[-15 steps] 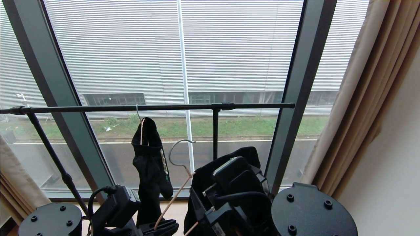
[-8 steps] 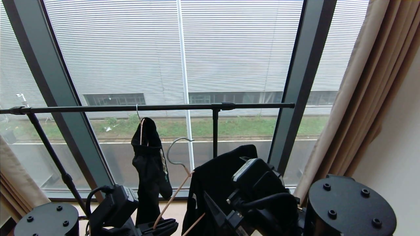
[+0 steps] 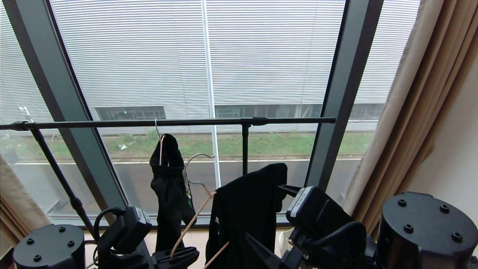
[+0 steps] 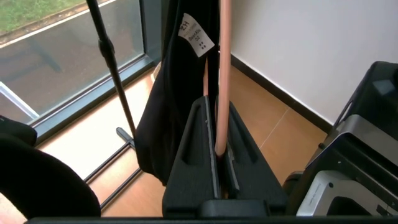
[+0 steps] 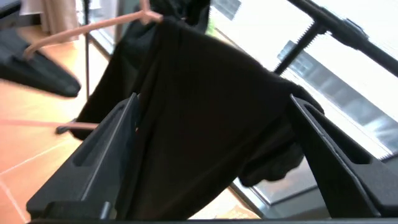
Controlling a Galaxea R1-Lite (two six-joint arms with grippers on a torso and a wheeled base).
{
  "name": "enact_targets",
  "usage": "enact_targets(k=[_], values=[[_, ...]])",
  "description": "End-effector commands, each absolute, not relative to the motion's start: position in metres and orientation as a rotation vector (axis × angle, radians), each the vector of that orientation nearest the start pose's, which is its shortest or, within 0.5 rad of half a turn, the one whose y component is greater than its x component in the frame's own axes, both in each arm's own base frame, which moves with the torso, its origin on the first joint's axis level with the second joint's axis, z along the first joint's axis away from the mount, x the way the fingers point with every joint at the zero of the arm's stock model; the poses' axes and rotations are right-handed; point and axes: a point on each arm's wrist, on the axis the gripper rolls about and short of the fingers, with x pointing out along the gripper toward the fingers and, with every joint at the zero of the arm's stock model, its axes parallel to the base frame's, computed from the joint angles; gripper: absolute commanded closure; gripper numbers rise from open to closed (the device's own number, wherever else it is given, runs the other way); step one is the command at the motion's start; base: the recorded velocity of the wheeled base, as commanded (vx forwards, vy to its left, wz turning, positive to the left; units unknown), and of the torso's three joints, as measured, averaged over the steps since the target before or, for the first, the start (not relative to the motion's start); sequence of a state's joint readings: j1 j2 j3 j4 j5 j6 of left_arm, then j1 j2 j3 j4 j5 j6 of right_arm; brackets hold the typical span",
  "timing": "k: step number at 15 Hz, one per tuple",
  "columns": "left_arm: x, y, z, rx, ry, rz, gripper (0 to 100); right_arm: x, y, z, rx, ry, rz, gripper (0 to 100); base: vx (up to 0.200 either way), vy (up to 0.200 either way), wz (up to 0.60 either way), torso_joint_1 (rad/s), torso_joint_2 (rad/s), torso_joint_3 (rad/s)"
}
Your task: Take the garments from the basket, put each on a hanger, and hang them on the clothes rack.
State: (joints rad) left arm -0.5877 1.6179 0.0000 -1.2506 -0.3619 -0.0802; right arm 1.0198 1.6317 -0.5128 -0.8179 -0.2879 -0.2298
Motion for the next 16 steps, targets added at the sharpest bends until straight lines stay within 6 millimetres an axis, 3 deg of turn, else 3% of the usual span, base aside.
enact_targets(k=[1,7,10,13,16], values=[[0.146,-0.094,0.088,-0.059,0.402,-0.924,100,0.137,0.206,0.154,-0.401,0.158,0.783,0,0.0,0.0,0.0,0.0,0.0,0.0],[0.153,-0.078,0.085,-0.041,0.408,-0.962,100,0.134,0.183,0.155,-0.492,0.255,0.889,0,0.0,0.0,0.0,0.0,0.0,0.0],[0.153,-0.063,0.079,0.014,0.411,-1.06,100,0.128,0.179,0.15,-0.525,0.302,1.007,0,0.0,0.0,0.0,0.0,0.0,0.0],[0.154,-0.051,0.074,0.049,0.396,-1.097,100,0.139,0.171,0.152,-0.51,0.318,1.012,0,0.0,0.0,0.0,0.0,0.0,0.0],[0.156,-0.052,0.07,0.047,0.415,-1.111,100,0.148,0.145,0.181,-0.557,0.369,1.098,0,0.0,0.0,0.0,0.0,0.0,0.0]])
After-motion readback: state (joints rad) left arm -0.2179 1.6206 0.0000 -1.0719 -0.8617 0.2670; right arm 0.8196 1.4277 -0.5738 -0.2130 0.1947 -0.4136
